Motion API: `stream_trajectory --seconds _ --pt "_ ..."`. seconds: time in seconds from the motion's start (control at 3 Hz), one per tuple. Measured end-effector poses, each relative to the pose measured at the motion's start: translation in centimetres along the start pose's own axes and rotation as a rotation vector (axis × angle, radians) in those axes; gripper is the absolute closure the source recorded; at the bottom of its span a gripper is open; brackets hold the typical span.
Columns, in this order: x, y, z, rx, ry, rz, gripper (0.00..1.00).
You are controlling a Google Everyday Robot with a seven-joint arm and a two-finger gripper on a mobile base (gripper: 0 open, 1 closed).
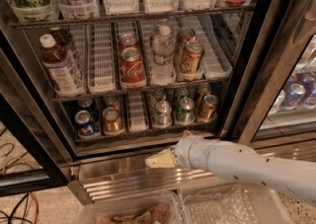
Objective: Pick 7up can from bottom shelf of fridge
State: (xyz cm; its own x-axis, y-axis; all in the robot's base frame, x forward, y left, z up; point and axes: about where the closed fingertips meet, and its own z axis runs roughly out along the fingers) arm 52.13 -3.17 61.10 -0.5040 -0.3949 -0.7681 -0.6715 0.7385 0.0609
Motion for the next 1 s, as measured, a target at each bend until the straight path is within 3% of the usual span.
stream_trajectory --seconds 0.33,0.67,1.0 --pt "-1.7 1.7 0.3 0.039 -0.111 -0.033 0.0" --pt "-3.1 0.8 0.1 0.08 -0.169 -0.032 0.0" --pt "-2.8 0.9 0.7 0.089 -0.171 -0.008 0.0"
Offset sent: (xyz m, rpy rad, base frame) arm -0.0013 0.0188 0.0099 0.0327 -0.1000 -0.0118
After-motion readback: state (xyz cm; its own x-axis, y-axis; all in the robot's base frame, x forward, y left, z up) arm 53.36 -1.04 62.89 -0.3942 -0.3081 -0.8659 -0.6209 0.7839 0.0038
